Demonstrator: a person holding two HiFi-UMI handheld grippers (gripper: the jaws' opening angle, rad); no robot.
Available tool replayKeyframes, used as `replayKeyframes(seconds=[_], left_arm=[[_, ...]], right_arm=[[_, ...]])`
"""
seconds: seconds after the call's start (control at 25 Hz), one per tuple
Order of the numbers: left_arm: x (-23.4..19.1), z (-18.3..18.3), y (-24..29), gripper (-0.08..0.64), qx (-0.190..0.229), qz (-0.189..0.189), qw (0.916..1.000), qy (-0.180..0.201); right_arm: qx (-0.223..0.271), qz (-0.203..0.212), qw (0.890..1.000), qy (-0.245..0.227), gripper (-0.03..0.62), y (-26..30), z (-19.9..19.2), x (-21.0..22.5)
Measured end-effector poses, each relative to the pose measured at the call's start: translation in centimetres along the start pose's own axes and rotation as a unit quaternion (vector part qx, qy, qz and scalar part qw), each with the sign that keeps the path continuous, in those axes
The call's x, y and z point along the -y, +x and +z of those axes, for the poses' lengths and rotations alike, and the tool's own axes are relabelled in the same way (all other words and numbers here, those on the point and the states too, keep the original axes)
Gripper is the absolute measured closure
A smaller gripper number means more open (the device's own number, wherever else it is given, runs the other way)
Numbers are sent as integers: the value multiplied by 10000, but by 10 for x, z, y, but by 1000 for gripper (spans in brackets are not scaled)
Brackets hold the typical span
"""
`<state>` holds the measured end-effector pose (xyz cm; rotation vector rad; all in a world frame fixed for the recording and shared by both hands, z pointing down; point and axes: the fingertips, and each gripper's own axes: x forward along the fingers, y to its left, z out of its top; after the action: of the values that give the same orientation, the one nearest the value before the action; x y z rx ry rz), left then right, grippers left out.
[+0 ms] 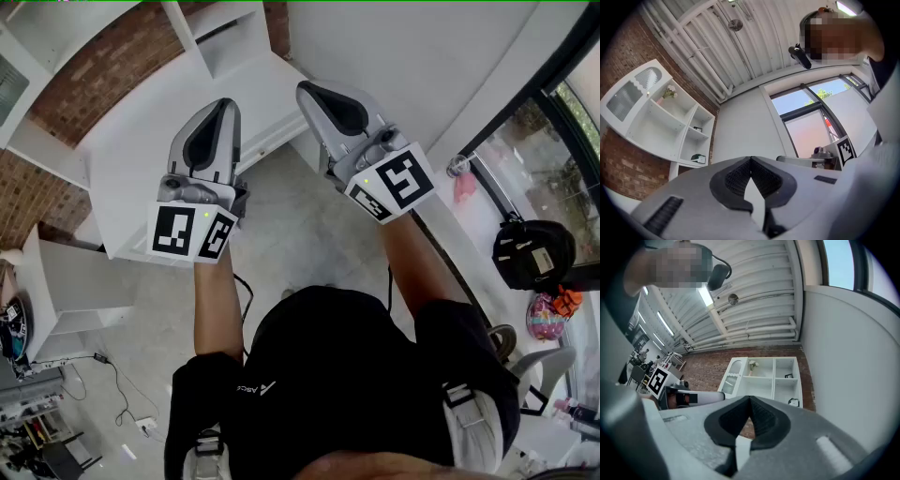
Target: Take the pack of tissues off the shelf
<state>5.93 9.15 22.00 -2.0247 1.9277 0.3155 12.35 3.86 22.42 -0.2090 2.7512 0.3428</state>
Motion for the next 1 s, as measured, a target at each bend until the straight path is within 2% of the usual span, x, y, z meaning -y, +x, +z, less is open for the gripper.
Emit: replayKeyframes(seconds=[0.32, 0.68, 0.76, 1.0], left_arm=[[13, -4, 11, 561, -19, 98, 9999, 82], [27, -15, 36, 561, -129, 273, 9993, 217], [30, -19, 41, 561, -155, 300, 9991, 245], [18, -24, 57, 561, -169, 346, 9987, 347]], right_arm=[[64, 95, 9999, 48, 591, -11, 0, 13], [123, 81, 9998, 130, 589, -21, 1, 50], [100, 110, 9998, 133, 536, -19, 0, 59], [79, 142, 9998, 90, 469, 6, -5, 78]])
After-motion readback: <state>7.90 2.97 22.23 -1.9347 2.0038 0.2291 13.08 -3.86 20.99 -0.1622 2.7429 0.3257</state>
